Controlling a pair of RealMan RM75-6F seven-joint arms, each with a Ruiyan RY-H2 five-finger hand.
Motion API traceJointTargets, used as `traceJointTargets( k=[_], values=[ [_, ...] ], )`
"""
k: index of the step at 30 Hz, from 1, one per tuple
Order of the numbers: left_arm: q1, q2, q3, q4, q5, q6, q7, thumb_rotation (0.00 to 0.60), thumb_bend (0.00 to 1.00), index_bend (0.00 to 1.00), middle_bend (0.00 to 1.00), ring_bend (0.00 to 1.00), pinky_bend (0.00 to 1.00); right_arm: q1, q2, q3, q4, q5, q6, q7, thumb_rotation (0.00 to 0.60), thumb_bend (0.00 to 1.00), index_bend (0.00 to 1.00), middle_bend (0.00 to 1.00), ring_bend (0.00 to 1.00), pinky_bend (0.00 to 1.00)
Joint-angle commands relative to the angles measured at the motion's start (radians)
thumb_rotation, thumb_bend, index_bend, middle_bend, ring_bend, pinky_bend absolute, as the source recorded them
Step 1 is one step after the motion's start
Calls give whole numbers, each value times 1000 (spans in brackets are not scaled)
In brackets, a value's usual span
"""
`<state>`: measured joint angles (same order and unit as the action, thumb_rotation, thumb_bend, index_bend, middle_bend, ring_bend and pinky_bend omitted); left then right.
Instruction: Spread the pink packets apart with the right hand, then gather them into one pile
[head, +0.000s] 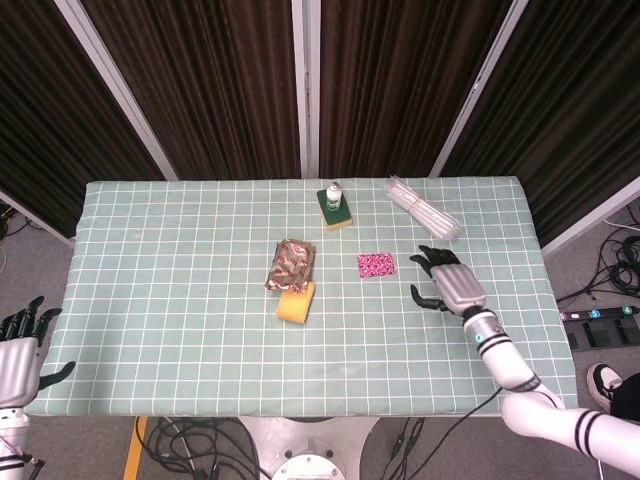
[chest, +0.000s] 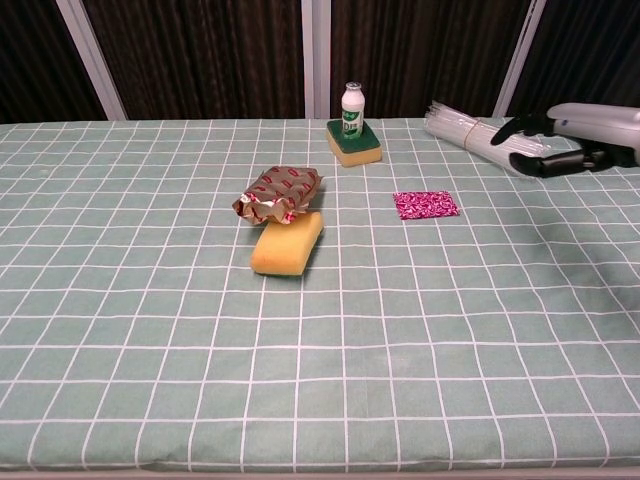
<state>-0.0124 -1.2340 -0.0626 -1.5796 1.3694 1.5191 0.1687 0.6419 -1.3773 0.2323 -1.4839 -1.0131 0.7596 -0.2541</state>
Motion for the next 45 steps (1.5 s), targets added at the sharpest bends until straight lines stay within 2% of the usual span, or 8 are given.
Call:
traceJointTargets(
  k=[1, 3, 14, 21, 28, 33, 37, 45],
  values=[
    [2, 1, 0, 0, 0, 3, 0, 600, 123, 268, 180, 153, 165, 87, -97, 16, 129, 86, -85, -40, 64, 481, 199, 0, 0, 0],
    [5, 3, 1, -1, -2, 3, -1, 600, 123, 268, 180, 153, 165, 121, -134, 16, 189, 116, -112, -44, 40, 483, 202, 0, 0, 0],
    [5, 11, -3, -8, -7, 2, 7, 600, 124, 268, 180, 153, 165, 230, -293, -8, 433, 175, -215, -22, 28, 483, 204, 0, 0, 0],
    [4, 16, -5, -11, -12, -1, 13, 600, 124, 268, 180, 153, 165, 269, -376, -16, 570, 166, -254, 10, 34, 483, 205, 0, 0, 0],
    [7, 20, -6, -18, -15, 1, 18, 600, 123, 268, 180, 153, 165, 296, -427, -17, 655, 135, -284, 45, 31, 481, 205, 0, 0, 0],
    [11, 22, -5, -21, -19, 3, 21, 600, 124, 268, 180, 153, 165, 295, -445, -27, 688, 112, -294, 64, 30, 483, 205, 0, 0, 0],
    [11, 21, -5, -20, -18, 3, 22, 600, 123, 268, 180, 153, 165, 280, -431, -39, 670, 86, -283, 76, 27, 485, 206, 0, 0, 0],
    [5, 18, -7, -15, -12, -2, 19, 600, 123, 268, 180, 153, 165, 222, -338, -91, 514, 33, -222, 56, 30, 483, 207, 0, 0, 0]
  ],
)
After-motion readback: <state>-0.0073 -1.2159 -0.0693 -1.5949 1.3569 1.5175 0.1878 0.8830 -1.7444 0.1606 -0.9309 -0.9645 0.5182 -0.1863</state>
